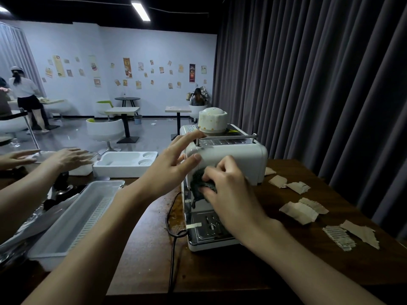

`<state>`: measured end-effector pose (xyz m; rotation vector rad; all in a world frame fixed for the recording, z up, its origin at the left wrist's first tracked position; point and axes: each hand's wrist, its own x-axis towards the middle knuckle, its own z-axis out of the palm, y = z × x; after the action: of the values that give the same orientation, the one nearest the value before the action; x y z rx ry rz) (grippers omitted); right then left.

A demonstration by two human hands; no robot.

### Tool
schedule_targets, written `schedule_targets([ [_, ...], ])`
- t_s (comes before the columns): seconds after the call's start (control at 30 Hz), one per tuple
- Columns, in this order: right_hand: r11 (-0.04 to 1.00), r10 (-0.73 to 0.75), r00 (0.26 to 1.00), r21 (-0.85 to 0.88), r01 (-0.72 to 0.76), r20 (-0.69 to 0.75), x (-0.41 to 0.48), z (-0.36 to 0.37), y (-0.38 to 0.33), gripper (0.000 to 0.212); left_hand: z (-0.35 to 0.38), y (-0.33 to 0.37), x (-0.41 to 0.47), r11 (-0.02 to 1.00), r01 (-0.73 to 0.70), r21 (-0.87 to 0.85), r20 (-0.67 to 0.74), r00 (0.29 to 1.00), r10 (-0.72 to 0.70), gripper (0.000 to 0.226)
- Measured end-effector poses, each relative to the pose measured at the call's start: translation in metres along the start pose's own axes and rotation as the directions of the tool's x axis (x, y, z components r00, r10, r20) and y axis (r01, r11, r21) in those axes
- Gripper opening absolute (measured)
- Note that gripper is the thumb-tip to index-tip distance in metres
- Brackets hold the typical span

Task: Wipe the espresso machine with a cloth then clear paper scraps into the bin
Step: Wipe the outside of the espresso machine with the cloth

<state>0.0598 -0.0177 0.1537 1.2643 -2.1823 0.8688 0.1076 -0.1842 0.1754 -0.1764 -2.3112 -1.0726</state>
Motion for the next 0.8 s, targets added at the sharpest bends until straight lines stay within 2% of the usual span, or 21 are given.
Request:
schedule_targets([
  [0.13, 1.0, -0.004, 1.0, 0.012, 0.004, 0.009, -0.004, -0.005, 0.016, 0.013, 0.0, 0.005, 0.002, 1.0, 0.006, -0.001, 0.01, 1.0, -0.006, 0.045],
  [0.23, 0.994, 0.104, 0.988, 0.042, -0.1, -0.113, -0.015, -0.018, 0.042, 0.012, 0.001, 0.006, 0.004, 1.0, 0.018, 0.018, 0.002, 1.0, -0.018, 0.045],
  [0.33, 0.972, 0.234, 0.937, 0.047, -0.23, -0.258, -0.023, -0.03, 0.067, 0.013, 0.006, 0.007, 0.006, 0.995, 0.038, 0.098, -0.018, 0.999, -0.036, 0.049],
  [0.43, 0.956, 0.293, 0.907, 0.083, -0.282, -0.303, -0.028, -0.027, 0.074, 0.022, 0.016, 0.014, 0.012, 0.977, 0.029, 0.209, -0.096, 0.995, -0.009, 0.038],
  [0.53, 0.962, 0.273, 0.927, 0.084, -0.259, -0.256, -0.033, -0.017, 0.073, 0.04, 0.022, 0.017, 0.016, 0.975, 0.034, 0.22, -0.147, 0.989, -0.001, 0.031],
  [0.67, 0.969, 0.245, 0.926, 0.061, -0.238, -0.286, -0.033, -0.022, 0.08, 0.038, 0.013, 0.016, 0.016, 0.986, 0.065, 0.156, -0.077, 0.996, -0.053, 0.034],
  [0.8, 0.976, 0.206, 0.926, 0.138, -0.17, -0.316, -0.033, -0.045, 0.087, 0.041, -0.002, 0.022, 0.015, 0.987, 0.102, 0.126, -0.063, 0.994, -0.094, 0.05],
])
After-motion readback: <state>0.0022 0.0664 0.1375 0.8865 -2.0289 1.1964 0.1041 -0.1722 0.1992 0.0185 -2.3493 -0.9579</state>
